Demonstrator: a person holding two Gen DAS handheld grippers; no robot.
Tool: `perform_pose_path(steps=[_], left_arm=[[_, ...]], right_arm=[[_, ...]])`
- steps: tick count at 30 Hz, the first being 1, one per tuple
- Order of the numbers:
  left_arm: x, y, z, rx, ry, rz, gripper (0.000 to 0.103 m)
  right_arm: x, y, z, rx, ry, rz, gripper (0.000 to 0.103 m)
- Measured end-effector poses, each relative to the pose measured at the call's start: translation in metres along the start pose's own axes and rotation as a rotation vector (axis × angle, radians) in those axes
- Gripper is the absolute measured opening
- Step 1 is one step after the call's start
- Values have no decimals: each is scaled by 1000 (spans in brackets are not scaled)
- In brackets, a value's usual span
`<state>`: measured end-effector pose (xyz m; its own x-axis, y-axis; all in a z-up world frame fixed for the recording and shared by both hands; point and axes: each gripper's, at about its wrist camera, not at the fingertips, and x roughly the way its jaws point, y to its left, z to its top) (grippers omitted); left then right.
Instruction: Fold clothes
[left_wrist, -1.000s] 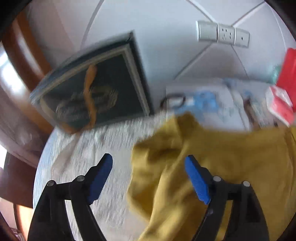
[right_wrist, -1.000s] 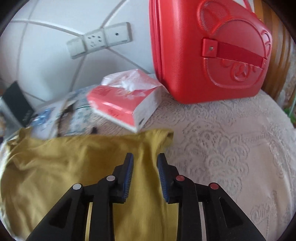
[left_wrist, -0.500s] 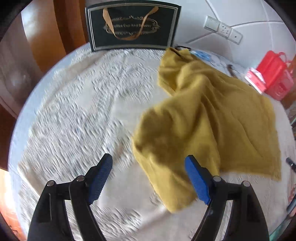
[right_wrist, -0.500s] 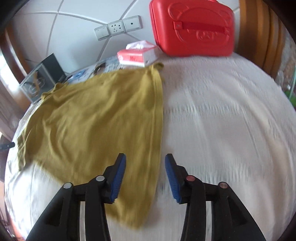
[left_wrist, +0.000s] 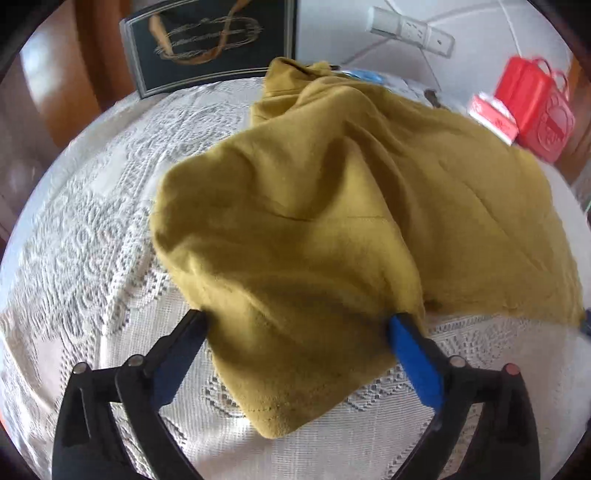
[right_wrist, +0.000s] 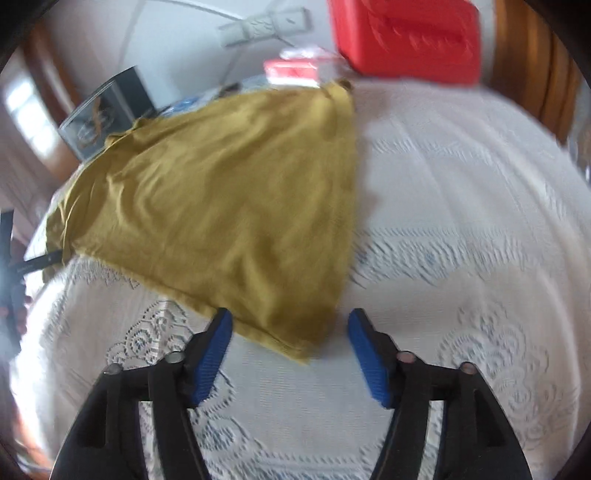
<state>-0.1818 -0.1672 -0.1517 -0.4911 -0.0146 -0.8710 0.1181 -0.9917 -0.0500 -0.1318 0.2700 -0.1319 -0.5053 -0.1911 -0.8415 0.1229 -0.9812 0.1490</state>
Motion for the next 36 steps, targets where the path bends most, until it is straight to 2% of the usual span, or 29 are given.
perform_pose_path(steps=[1,2,3,4,6,11,14,18,21,22,23,24,25,26,27,29,31,34,36], left_arm=[[-4,3,1,-4,-4,-15,64],[-8,6,2,-16,2,-50,24],[-12,12,3,-47,22,-89,16],[-18,15,2,-62,25,-95,16],[-34,19,-2,-48,-2,-88,14],[-86,31,-33,-13,-26,-164,14],[-106,33,-62,6,7,-202,14],[-107,22,-99,55,98,-231,14],[-99,18,-113,78,165,-207,20],[-99,21,-114,74,173,-192,23],[-102,25,-111,70,167,-178,33],[-108,29,-108,68,147,-165,48],[-116,32,-107,60,119,-153,57],[-124,37,-100,47,79,-138,71],[-130,42,-92,38,40,-126,78],[-135,49,-77,16,-17,-95,78],[-125,53,-62,-20,-36,-93,78],[-97,54,-46,-66,-13,-101,78],[-74,48,-39,-65,8,-90,78]], right_arm=[[3,12,-2,-69,0,-52,66],[7,25,-4,-134,1,-128,57],[6,30,-4,-150,-8,-122,28],[6,33,-2,-141,6,-91,14],[2,34,2,-126,-5,-129,10],[-47,20,-6,-78,-112,-68,10],[-87,7,-28,-63,-150,-42,10],[-114,-7,-61,-59,-125,-56,10],[-113,-18,-88,-59,-45,-99,10],[-108,-22,-93,-53,-9,-110,11],[-103,-24,-95,-52,19,-120,12],[-98,-27,-97,-51,46,-142,19],[-97,-31,-98,-41,52,-172,22],[-99,-35,-97,-31,47,-181,24],[-103,-39,-95,-14,31,-176,25],[-114,-45,-87,36,-23,-144,28],[-119,-48,-78,75,-73,-110,29],[-105,-46,-67,117,-97,-24,30],[-92,-39,-63,109,-90,-8,30]])
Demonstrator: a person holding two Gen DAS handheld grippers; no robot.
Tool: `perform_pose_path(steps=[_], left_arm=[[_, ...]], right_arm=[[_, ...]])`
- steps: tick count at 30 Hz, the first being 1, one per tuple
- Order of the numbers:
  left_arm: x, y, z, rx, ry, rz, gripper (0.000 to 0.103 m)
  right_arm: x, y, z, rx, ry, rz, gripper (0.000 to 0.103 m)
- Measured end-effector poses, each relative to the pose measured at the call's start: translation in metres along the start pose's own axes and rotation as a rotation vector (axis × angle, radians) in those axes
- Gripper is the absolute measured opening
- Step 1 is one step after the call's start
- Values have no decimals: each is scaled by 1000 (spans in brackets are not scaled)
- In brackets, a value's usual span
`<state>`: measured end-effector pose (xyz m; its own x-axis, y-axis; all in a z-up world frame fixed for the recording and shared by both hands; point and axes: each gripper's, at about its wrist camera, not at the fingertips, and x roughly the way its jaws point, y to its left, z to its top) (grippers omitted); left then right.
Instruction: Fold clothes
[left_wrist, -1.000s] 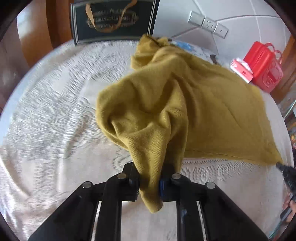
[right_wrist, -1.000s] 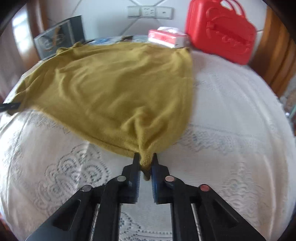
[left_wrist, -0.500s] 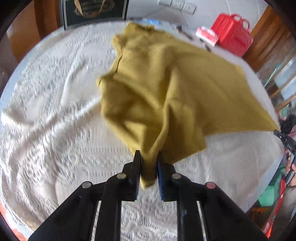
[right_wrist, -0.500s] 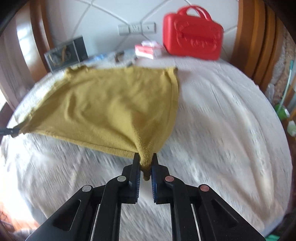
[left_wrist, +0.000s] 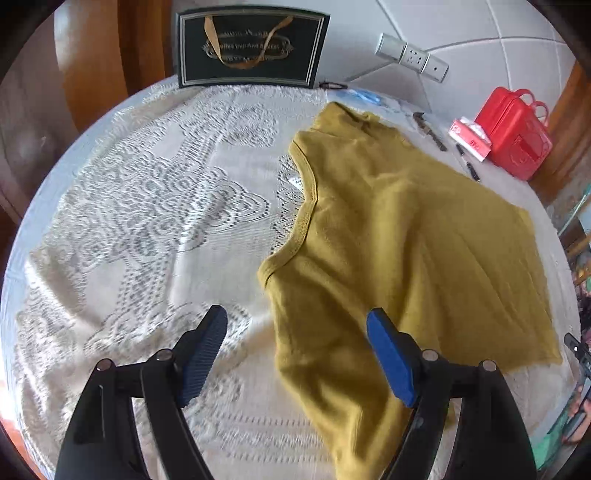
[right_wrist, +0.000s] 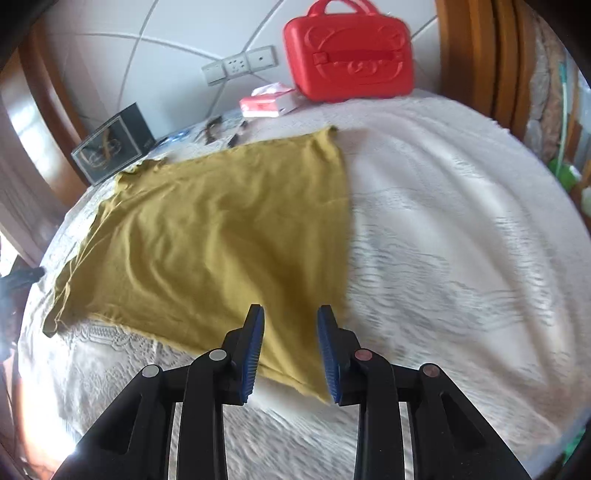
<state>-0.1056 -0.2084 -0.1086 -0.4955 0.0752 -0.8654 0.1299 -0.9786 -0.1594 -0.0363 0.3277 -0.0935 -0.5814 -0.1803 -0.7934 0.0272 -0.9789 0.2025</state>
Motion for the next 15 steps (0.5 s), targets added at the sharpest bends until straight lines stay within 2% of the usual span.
perform_pose_path(steps=[1,2,3,4,7,8,10,11,12,13,14,15], left_arm=[[12,-3,3,2,16,11,78],[18,-4,0,10,28,15,62],[27,-8,0,22,47,23,22],[37,-10,-2,30,77,49,9],[34,-11,-6,81,52,121,8],[31,-8,-7,93,46,168,8],[24,3,-6,114,5,339,7],[19,12,-3,124,-33,458,7],[13,26,0,95,-48,498,7],[9,37,1,46,-30,434,7],[5,50,2,-20,-2,312,7],[1,56,0,-58,15,227,7]], right_arm=[[9,5,0,-13,8,0,30],[16,8,0,-27,14,0,30],[24,11,0,-39,23,-1,30],[31,13,-1,-46,35,-2,30],[47,11,-7,-60,76,-24,30],[49,11,-9,-67,75,-29,29],[46,8,-12,-73,64,-22,29],[45,6,-12,-64,65,-18,29],[44,4,-12,-56,65,-9,29],[44,4,-12,-55,65,-7,29],[44,4,-13,-55,64,-8,29],[44,3,-12,-55,63,-9,30]])
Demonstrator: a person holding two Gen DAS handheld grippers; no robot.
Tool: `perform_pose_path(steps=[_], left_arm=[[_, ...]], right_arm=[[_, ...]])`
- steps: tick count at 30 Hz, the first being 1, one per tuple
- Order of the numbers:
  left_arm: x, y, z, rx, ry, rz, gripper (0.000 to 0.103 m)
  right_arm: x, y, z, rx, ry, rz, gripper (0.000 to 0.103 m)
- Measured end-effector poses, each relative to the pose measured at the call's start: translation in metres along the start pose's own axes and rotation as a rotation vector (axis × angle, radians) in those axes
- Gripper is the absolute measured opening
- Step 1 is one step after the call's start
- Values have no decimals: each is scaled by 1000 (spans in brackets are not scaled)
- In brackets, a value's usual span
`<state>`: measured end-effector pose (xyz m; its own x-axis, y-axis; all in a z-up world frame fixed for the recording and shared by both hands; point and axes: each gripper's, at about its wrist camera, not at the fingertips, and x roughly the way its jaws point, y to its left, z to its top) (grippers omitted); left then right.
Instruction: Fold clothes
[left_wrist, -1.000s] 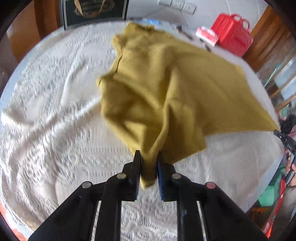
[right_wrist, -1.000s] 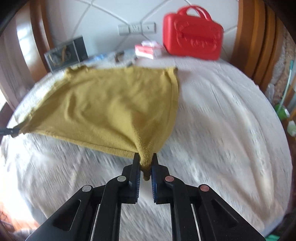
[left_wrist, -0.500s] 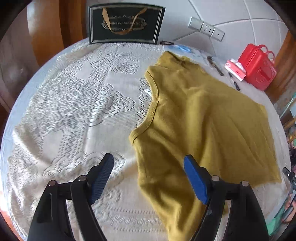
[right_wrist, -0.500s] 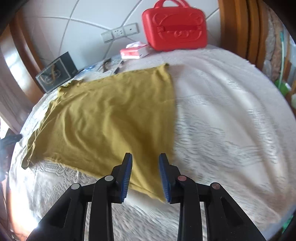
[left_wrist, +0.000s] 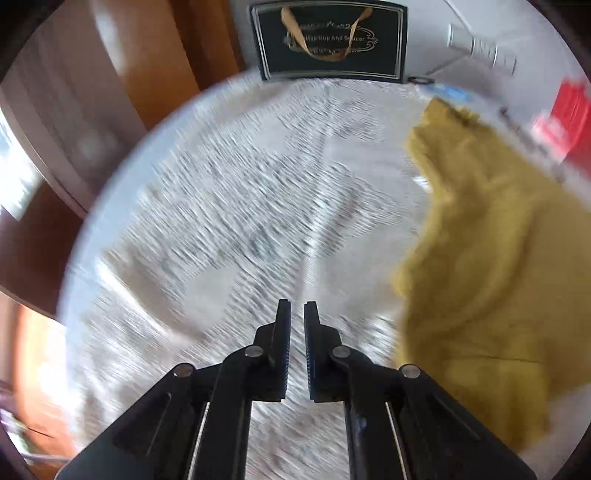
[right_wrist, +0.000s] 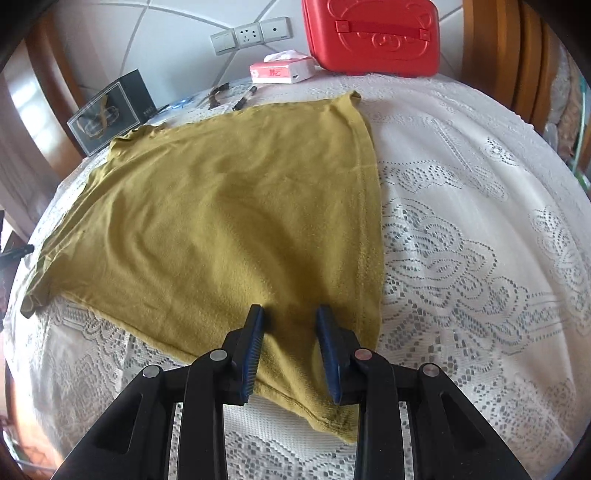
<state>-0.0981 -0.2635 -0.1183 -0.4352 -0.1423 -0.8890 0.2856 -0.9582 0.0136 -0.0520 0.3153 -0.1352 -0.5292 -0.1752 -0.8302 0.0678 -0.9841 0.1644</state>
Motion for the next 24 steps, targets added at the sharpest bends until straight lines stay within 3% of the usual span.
perform_pose_path(steps=[2,4,6,7,11,20,22,24], left_arm=[[-10,-3,-7,9,11,-107,10],[-21,-17,-15,36,29,-213,27],[-33,-36,-25,81,27,-292,81],[-41,-46,-30,114,5,-306,87],[-57,-74,-52,218,-45,-282,88],[-25,-76,-86,225,82,-281,88],[-29,-83,-93,282,60,-263,76],[-34,-91,-98,322,56,-274,38]], right_arm=[[-1,0,-1,0,-4,-1,32],[-1,-3,-1,21,-7,15,33],[-3,-5,-2,53,-8,28,34],[-5,-4,-3,70,-12,35,35],[-28,-9,-17,78,-57,35,38],[-59,-41,-41,138,-94,8,52],[-54,-35,-43,113,-69,8,53],[-48,-26,-44,75,-48,-2,53]])
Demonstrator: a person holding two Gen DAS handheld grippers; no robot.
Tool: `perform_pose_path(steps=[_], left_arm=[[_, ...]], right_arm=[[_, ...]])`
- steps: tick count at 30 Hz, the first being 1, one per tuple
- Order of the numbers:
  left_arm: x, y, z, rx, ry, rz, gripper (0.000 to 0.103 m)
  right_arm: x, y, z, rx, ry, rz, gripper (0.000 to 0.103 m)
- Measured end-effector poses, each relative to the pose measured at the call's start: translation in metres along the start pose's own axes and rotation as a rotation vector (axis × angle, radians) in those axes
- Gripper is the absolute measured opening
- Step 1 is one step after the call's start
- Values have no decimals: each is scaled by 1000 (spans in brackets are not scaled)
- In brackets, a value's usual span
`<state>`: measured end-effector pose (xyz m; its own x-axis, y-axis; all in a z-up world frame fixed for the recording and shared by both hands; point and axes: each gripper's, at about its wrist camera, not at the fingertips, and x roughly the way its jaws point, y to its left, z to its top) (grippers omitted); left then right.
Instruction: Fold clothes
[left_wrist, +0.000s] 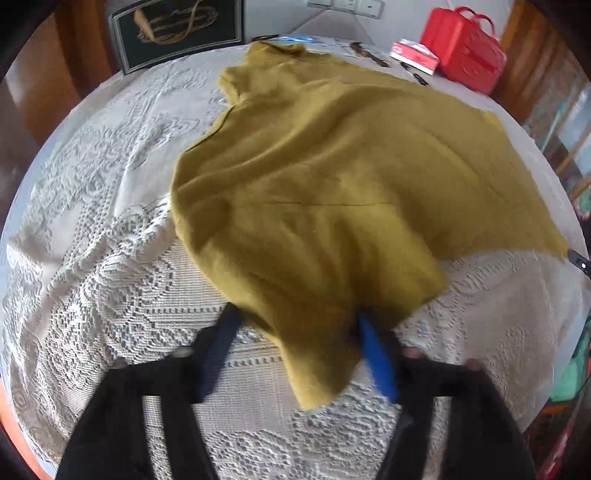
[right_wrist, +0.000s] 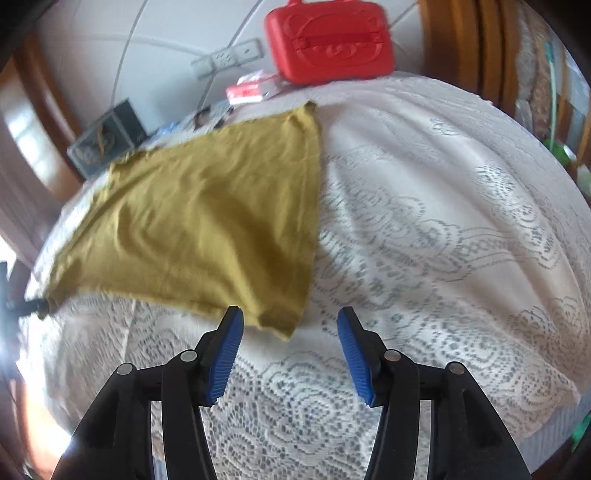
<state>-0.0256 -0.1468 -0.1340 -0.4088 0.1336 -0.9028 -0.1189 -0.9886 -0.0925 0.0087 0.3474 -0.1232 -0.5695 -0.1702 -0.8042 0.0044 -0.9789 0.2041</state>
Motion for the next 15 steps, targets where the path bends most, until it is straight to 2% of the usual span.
perform_pose_path(steps=[2,4,5,6,8,10,13,15], left_arm=[[-2,-7,0,15,4,-22,12],[-10,-13,5,28,-33,-8,10],[-15,-13,9,28,-54,-12,10],[-21,-12,15,19,-71,-21,10],[-33,-10,30,7,-107,-40,10],[-42,-6,53,-10,-127,-45,10],[-39,1,90,-53,-108,-83,10],[-27,2,114,-73,-79,-83,10]], right_arm=[[8,11,-3,-56,27,-15,53],[17,21,-6,-114,49,-76,45],[18,27,-6,-149,43,-142,21],[16,29,-4,-158,35,-142,7],[7,28,4,-130,10,-84,7],[-8,27,21,-123,-36,-66,7],[-16,21,48,-93,-66,-35,7],[-13,18,68,-77,-70,-34,7]])
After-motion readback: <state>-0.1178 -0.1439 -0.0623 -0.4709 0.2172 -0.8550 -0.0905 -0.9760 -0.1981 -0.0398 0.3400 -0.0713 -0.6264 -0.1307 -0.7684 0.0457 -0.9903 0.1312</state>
